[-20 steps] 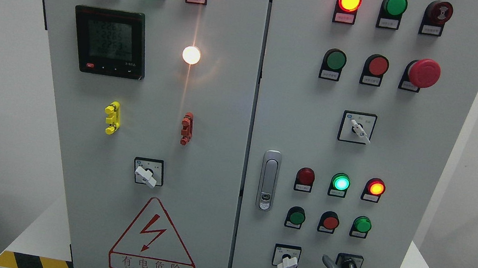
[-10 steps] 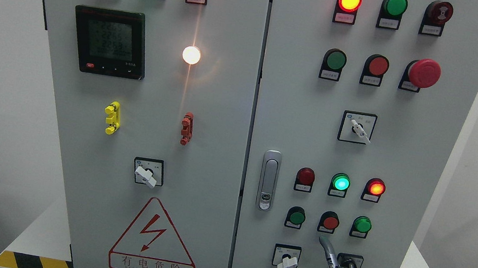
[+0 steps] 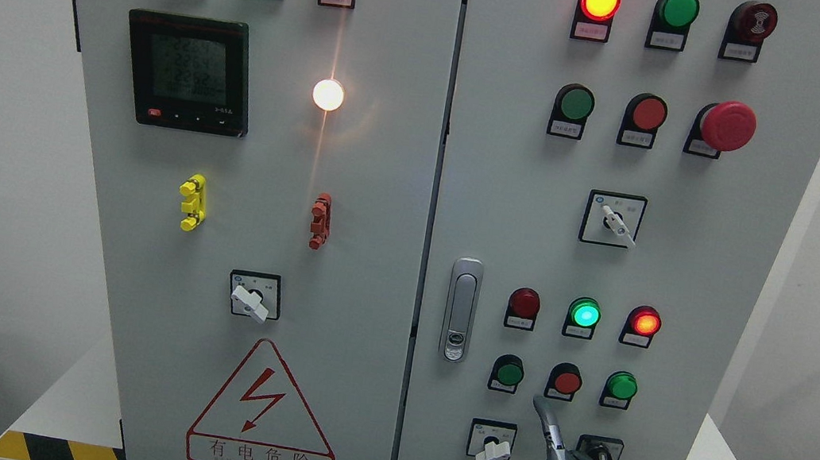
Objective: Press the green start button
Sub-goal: 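Raise the right hand up toward the lower row of push buttons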
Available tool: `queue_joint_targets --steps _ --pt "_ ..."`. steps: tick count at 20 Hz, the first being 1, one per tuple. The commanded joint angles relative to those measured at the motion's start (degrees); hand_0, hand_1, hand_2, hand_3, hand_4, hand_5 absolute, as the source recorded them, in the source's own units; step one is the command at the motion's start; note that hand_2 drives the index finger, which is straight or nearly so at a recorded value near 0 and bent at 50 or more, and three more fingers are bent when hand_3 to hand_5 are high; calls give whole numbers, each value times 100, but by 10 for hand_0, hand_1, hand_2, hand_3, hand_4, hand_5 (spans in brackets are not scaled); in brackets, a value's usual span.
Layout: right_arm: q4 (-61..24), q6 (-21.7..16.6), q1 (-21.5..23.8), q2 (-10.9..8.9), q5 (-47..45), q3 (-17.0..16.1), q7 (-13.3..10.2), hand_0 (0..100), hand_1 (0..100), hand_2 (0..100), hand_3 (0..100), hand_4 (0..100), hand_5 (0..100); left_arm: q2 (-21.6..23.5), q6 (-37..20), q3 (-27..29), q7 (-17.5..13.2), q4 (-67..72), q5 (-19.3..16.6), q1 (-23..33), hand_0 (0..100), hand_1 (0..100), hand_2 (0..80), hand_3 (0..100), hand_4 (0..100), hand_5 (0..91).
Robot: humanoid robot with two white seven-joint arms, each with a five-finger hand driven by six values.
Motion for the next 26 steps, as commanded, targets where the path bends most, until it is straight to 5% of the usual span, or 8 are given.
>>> queue_joint_targets --steps 1,26 --pt "487 18 -214 7 149 176 -6 358 337 0 832 852 1000 0 2 0 1 -158 0 -132 120 556 0 0 0 0" --pt "1006 361 -662 16 210 273 11 348 348 0 843 852 1000 0 2 0 1 -158 0 -132 120 556 0 0 0 0"
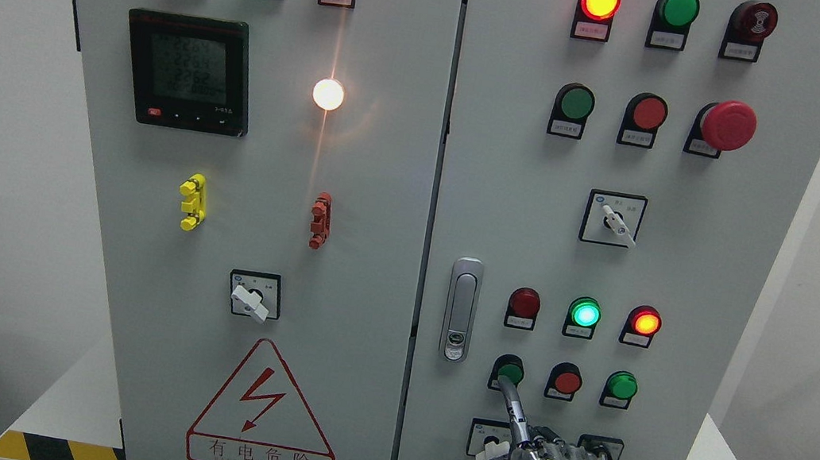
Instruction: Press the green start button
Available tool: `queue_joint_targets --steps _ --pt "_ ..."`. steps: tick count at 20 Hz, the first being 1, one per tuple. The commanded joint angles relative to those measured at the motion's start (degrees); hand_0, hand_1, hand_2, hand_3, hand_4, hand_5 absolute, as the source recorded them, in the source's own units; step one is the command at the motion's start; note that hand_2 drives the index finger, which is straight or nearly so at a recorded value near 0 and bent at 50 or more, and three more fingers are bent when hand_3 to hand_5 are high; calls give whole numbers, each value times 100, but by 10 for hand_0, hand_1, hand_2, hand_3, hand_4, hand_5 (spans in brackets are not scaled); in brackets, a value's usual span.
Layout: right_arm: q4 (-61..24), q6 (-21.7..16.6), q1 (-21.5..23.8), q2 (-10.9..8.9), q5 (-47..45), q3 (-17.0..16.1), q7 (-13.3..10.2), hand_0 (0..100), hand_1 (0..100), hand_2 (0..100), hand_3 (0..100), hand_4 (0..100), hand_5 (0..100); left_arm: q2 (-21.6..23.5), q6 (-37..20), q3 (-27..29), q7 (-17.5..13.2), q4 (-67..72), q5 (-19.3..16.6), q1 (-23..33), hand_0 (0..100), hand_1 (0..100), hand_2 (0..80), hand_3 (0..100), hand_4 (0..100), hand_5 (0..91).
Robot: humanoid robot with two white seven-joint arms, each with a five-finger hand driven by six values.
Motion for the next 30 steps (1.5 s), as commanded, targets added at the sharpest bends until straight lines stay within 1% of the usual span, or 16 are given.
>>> queue_joint_targets --steps 1,3,13,22,30 --pt "198 45 -86 2 3 24 18 348 348 0 843 852 1000 0 2 0 1 -158 0 -132 120 556 0 0 0 0" --pt "224 115 -104 2 3 33 26 347 348 0 843 852 1000 0 2 0 1 -158 0 -132 120 556 0 0 0 0" --pt "303 212 -157 2 3 33 53 346 351 0 846 852 1000 0 2 0 1 -158 0 -132 120 556 0 0 0 0" --pt "242 203 -157 11 -23 33 53 345 360 0 850 852 1000 0 2 0 1 -158 0 -132 120 556 0 0 0 0" --pt "-74 168 -69 19 -102 24 53 351 370 0 854 852 1000 0 2 0 1 -158 0 -132 120 556 0 0 0 0"
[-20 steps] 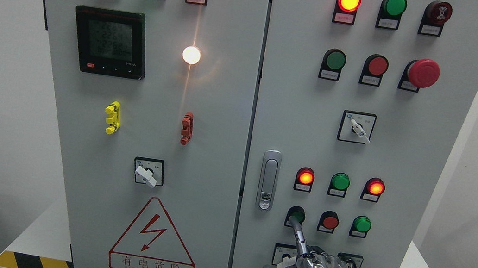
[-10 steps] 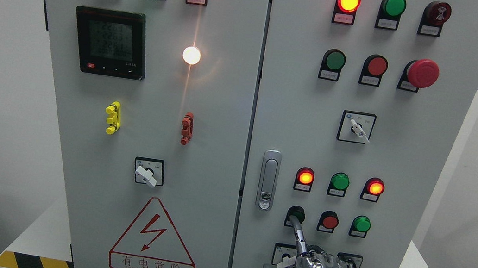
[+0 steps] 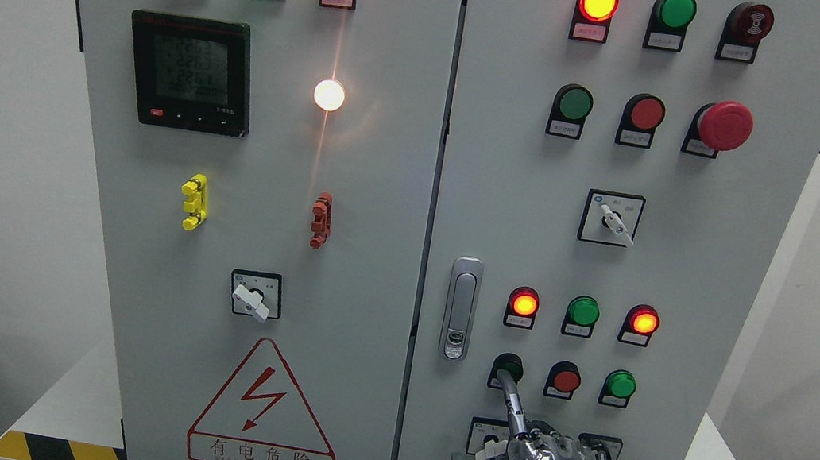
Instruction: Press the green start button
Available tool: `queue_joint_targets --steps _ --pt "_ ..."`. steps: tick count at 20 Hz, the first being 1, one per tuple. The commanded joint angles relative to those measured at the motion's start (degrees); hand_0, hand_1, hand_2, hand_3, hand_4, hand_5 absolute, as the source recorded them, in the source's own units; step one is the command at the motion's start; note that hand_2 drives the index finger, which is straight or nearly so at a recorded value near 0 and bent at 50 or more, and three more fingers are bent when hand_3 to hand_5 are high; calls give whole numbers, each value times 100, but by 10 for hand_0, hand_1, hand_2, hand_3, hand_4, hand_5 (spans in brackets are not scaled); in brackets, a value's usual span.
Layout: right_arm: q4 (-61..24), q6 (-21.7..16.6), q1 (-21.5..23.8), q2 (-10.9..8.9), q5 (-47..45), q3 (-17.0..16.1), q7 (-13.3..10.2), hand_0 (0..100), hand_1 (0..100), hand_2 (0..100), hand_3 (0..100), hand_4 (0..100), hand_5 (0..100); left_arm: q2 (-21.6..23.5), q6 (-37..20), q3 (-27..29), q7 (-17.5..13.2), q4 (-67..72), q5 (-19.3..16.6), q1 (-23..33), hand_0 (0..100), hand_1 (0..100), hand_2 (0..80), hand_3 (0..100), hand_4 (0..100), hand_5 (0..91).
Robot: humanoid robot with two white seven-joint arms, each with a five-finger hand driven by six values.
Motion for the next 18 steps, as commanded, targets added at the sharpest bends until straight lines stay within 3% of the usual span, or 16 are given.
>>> queue_joint_targets --steps 1,6,18 --pt "-283 -43 80 8 -68 -30 -25 355 375 0 854 852 1000 0 2 0 1 -158 0 -132 120 556 0 0 0 0" --pt "-538 -78 221 8 -296 -30 -17 380 388 0 855 846 1000 0 2 0 1 -158 0 -132 120 556 0 0 0 0" --pt "-1031 -421 704 7 -1631 -56 1 492 375 0 750 736 811 0 2 0 1 -158 0 -132 120 556 0 0 0 0"
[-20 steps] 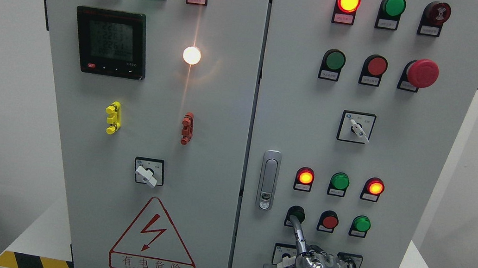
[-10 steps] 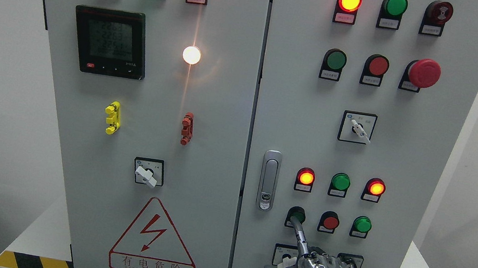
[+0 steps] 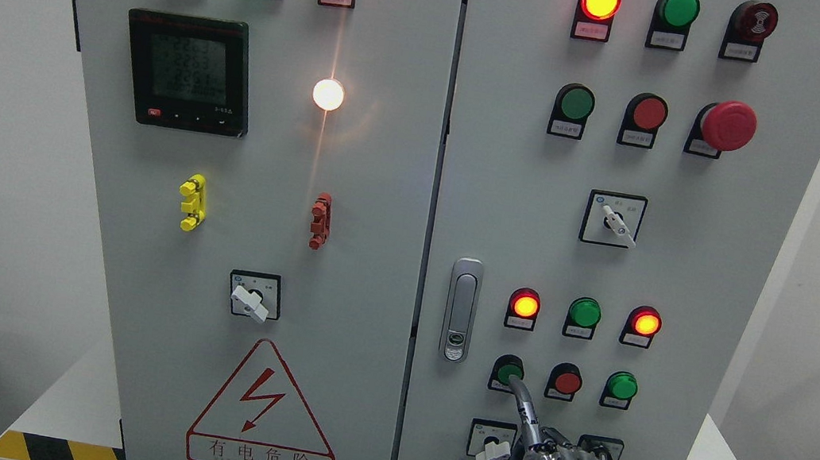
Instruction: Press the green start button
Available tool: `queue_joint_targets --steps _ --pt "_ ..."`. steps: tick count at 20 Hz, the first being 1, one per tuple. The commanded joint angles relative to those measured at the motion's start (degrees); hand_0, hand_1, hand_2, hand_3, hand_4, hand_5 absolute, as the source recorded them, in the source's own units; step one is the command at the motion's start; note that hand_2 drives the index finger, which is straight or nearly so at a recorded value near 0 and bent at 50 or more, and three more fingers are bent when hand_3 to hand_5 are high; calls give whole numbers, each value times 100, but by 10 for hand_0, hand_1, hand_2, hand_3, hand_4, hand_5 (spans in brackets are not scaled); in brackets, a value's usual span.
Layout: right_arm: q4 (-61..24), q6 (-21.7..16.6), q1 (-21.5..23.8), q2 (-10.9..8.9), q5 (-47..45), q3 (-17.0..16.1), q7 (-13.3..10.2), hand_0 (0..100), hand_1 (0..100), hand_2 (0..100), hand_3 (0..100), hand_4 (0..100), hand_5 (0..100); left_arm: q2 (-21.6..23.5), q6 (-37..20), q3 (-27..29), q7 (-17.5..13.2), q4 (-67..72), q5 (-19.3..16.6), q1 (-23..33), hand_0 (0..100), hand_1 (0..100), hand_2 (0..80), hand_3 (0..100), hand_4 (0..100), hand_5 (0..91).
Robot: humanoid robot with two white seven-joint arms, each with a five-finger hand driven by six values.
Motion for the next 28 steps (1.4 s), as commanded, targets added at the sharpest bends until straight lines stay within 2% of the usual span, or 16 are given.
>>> queue_joint_targets --steps 1,6,10,11,12,13,14,15,16,17,18,21,22,26,28 --pt "-461 -53 288 2 -859 -19 14 502 371 0 707 716 786 0 2 0 1 -158 0 -132 120 556 0 0 0 0" --pt "-584 -44 412 -7 -1764 -54 207 475 373 0 596 617 659 0 2 0 1 -158 0 -132 120 556 0 0 0 0" --pt "-803 -53 631 -7 -2853 -46 514 386 365 0 512 547 571 0 2 0 1 -158 0 -132 120 556 0 0 0 0" --pt "-882 -53 701 -7 -3204 -20 584 352 344 0 465 499 511 0 2 0 1 -158 0 -132 120 556 0 0 0 0" --pt "-961 -53 763 -7 -3538 -11 681 328 338 0 454 480 494 0 2 0 1 -158 0 -132 120 556 0 0 0 0" --pt "-1023 -44 833 -7 -3785 -11 760 269 327 0 412 426 442 0 2 0 1 -158 0 -132 120 556 0 0 0 0" --pt "-1102 -44 903 -7 -3988 -11 822 242 322 0 395 406 434 0 2 0 1 -158 0 -132 120 556 0 0 0 0" --pt "-1163 -44 974 -16 -4129 -11 875 158 315 0 347 365 377 0 2 0 1 -158 0 -132 120 556 0 0 0 0" --pt "-1234 -44 1035 -16 -4252 -11 919 85 305 0 322 332 350 0 2 0 1 -158 0 -132 120 556 0 0 0 0" --pt "-1330 -44 1114 -25 -4367 -11 989 57 300 0 307 321 343 0 2 0 1 -158 0 -132 120 556 0 0 0 0" --pt "-1444 -44 1185 -33 -4481 -11 1129 0 297 0 287 299 326 0 2 0 1 -158 0 -132 120 556 0 0 0 0" --pt "-1673 8 1361 -34 -4876 -19 1516 0 254 0 236 222 224 0 2 0 1 -158 0 -132 120 556 0 0 0 0" --pt "-1717 26 1387 -34 -5043 -28 1569 0 228 0 207 172 169 0 2 0 1 -158 0 -132 120 556 0 0 0 0" --pt "-1735 35 1396 -34 -5605 -46 1771 0 168 0 139 84 44 0 2 0 1 -158 0 -132 120 556 0 0 0 0" --pt "-1796 244 1387 -34 -5896 -63 1815 0 137 0 108 51 5 0 2 0 1 -158 0 -132 120 556 0 0 0 0"
